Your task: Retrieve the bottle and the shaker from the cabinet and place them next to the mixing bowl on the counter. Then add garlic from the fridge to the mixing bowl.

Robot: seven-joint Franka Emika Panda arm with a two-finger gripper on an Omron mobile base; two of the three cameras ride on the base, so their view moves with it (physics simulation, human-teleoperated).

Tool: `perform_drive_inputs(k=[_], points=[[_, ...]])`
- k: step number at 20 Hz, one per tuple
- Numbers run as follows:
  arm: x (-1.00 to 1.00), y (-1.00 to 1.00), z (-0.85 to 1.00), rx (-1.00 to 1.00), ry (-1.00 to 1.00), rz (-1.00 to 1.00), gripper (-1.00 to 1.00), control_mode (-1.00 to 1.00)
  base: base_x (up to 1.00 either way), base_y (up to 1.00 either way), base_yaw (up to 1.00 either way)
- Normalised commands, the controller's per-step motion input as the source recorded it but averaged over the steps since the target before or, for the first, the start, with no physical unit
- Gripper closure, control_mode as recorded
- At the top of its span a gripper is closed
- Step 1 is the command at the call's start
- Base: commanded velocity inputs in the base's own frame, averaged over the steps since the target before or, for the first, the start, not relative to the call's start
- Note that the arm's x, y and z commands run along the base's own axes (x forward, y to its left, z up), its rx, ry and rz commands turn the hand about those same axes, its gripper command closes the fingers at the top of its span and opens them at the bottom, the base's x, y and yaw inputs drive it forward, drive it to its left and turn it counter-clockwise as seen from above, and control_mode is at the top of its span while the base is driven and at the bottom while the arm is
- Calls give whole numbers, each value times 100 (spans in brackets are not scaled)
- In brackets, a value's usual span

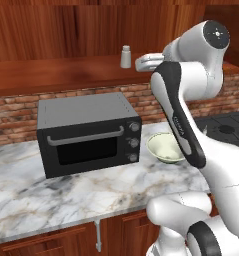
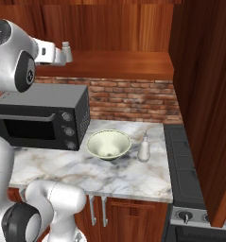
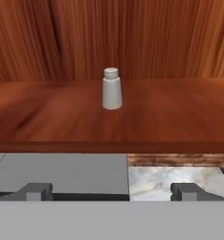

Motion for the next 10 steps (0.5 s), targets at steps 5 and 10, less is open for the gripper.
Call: perform_drive_inputs(k=[5,10], points=[[52,0,-10,0,0,0,-100,-100,0,0,0],[58,0,-2,0,0,0,-100,-100,0,0,0]])
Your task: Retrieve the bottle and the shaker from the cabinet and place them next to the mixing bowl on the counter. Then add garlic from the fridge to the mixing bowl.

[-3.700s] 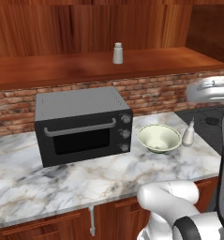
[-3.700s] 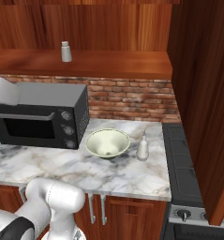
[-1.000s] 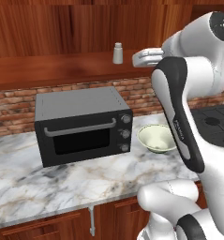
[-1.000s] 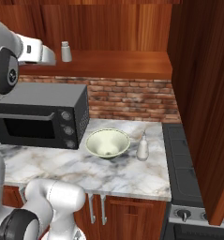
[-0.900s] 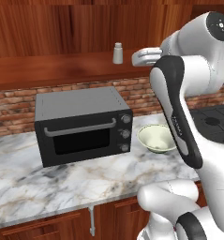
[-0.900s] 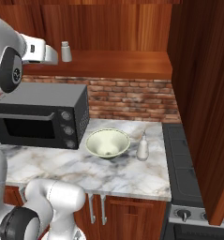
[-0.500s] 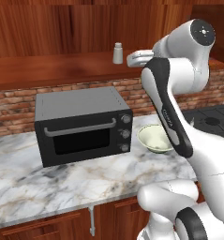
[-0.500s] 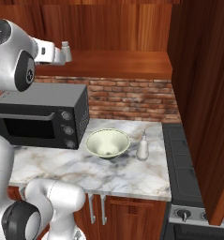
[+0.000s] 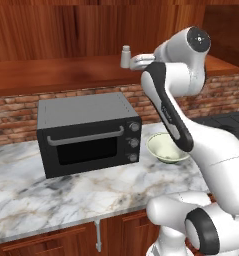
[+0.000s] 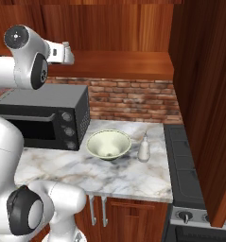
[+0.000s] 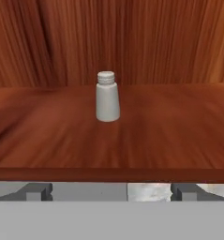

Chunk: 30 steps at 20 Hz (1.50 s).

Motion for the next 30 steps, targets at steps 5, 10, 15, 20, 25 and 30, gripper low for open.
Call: perform_drive_inputs(k=[5,10,15,20,25,30], points=[[41,9,0,0,1,0,-100,-100,0,0,0],[22,15,0,0,2,0,-100,-100,0,0,0],[29,0,0,0,0,0,-100,-100,0,0,0],[38,0,-5,0,0,0,-100,-100,0,0,0],[38,3,0,0,0,0,-100,-100,0,0,0],[36,8,0,0,0,0,-100,-100,0,0,0]])
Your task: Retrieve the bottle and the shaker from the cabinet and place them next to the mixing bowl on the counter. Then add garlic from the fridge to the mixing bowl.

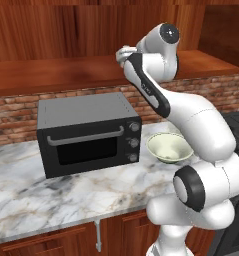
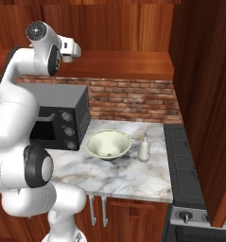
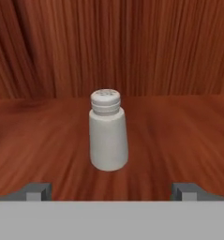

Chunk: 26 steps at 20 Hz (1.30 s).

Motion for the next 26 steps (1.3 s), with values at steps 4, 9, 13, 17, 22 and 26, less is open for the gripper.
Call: perform_drive_inputs(k=[4,9,13,17,22,26], points=[[33,11,0,0,0,0,-100,-100,0,0,0],[26,6,-2,0,0,0,-100,-100,0,0,0],[26,4,-1,0,0,0,-100,-100,0,0,0],[21,2,-1,0,0,0,-100,-100,0,0,0],[20,0,0,0,0,0,-100,-100,0,0,0],[11,0,-6,0,0,0,-100,-100,0,0,0]])
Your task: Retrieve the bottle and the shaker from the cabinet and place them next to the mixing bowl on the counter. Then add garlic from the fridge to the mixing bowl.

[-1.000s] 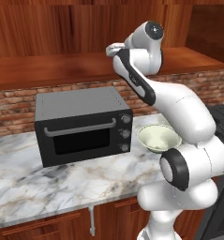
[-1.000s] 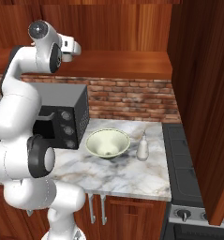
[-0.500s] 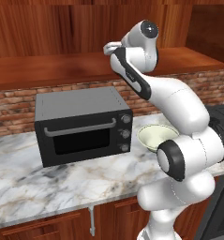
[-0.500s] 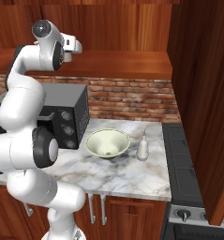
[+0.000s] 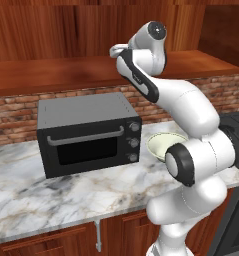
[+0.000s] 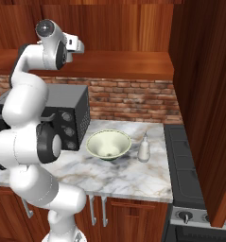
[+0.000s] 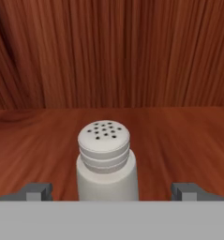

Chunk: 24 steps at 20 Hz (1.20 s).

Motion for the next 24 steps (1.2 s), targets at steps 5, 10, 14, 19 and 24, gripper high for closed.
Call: perform_drive_inputs(k=[5,10,14,19,24], points=[[6,0,-10,0,0,0,-100,-100,0,0,0],[10,0,-11,0,0,0,-100,-100,0,0,0],[15,0,-4,0,0,0,-100,-100,0,0,0],[12,0,0,0,0,0,-100,-100,0,0,0],[13,3,0,0,0,0,-100,-100,0,0,0]])
